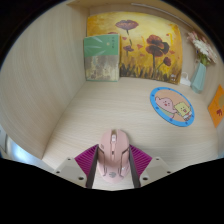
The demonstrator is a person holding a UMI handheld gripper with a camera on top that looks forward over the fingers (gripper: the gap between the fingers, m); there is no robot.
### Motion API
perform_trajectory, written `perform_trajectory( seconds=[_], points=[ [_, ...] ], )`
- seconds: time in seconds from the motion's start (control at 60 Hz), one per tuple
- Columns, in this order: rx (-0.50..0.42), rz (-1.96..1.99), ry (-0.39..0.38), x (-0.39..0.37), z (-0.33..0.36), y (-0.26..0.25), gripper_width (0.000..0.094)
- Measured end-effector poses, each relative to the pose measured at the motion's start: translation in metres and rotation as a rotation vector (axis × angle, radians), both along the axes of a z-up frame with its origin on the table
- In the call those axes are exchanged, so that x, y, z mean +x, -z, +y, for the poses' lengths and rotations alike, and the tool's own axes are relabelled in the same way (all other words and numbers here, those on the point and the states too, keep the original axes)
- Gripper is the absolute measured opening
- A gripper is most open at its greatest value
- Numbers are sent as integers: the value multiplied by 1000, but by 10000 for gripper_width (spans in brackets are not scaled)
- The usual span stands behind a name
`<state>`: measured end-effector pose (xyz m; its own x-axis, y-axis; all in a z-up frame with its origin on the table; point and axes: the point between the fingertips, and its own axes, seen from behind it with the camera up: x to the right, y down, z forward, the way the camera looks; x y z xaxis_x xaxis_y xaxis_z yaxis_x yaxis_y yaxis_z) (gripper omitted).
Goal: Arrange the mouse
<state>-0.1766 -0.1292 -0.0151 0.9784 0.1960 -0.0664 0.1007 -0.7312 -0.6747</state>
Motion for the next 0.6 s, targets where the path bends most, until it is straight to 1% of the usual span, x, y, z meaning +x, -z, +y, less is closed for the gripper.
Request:
perform_trajectory(
  seconds=[0.05,0.117,0.2,0.3,0.367,0.417,0.45,0.6],
  points=[
    [-4,1,11,1,1,2,511],
    [-15,2,30,3,2,3,417],
    [-33,-24,25,4,0,4,348],
    [-54,-18,30,3,0,3,349],
    [-62,-9,17,1,-1,-4,349],
    [-43,4,6,2,3,-26,349],
    [-15,7,14,9,11,-49,351],
    [178,8,80,42,72,-170,352]
  ],
)
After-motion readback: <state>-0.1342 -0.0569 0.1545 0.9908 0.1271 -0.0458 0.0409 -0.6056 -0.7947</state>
